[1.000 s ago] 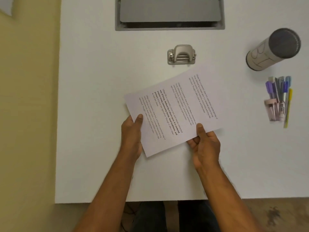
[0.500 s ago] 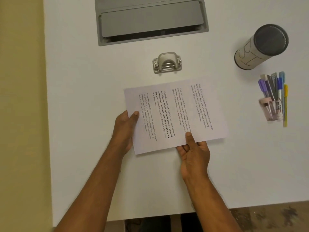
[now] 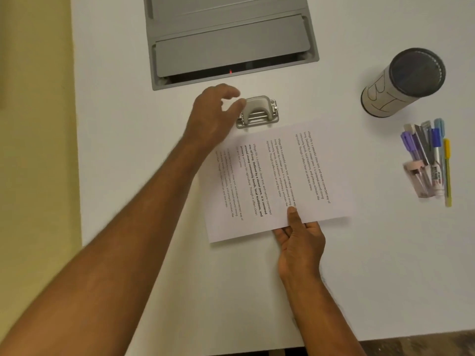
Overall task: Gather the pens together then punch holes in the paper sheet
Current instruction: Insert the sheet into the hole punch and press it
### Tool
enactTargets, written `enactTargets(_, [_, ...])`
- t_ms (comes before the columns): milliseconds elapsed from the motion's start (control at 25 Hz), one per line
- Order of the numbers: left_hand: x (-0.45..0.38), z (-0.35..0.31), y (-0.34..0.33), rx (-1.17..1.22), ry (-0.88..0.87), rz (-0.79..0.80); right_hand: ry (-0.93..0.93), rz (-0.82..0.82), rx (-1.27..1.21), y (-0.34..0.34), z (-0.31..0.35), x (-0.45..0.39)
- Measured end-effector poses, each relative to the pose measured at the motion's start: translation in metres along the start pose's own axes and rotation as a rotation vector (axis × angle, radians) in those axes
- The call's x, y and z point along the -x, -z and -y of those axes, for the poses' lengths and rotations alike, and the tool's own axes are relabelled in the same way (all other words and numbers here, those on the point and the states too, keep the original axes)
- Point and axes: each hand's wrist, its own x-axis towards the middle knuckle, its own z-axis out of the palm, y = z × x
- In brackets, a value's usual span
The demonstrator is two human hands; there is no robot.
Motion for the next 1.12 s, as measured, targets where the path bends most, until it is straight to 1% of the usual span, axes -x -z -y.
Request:
enactTargets(80, [-0.025, -0.006, -0.004, -0.034, 0.013, 0.145, -0.004, 0.013, -0.009, -0.002, 0.002, -0.002])
enactTargets(200, [-0.043, -0.003, -0.008, 0.014, 0.038, 0.234, -0.014, 0.025, -0.018, -0.008, 0.002, -0.005])
enactTargets(360, [-0.051, 0.001, -0.018, 0.044, 0.037, 0.247, -0.021, 0.020, -0.021, -0.015, 0.001, -0.009])
enactTargets(560, [-0.057, 0.005, -0.024, 0.023, 0.019, 0.244, -0.028, 0.001, -0.021, -0.019, 0.000, -0.012])
enactTargets(840, [-0.063, 0.004, -0.021, 0.009, 0.013, 0.326, -0.043, -0.017, -0.018, -0.029, 0.001, -0.013])
enactTargets(1120, [-0.066, 0.002, -0.018, -0.005, 0.031, 0.371, -0.049, -0.016, -0.010, -0.039, 0.002, -0.016])
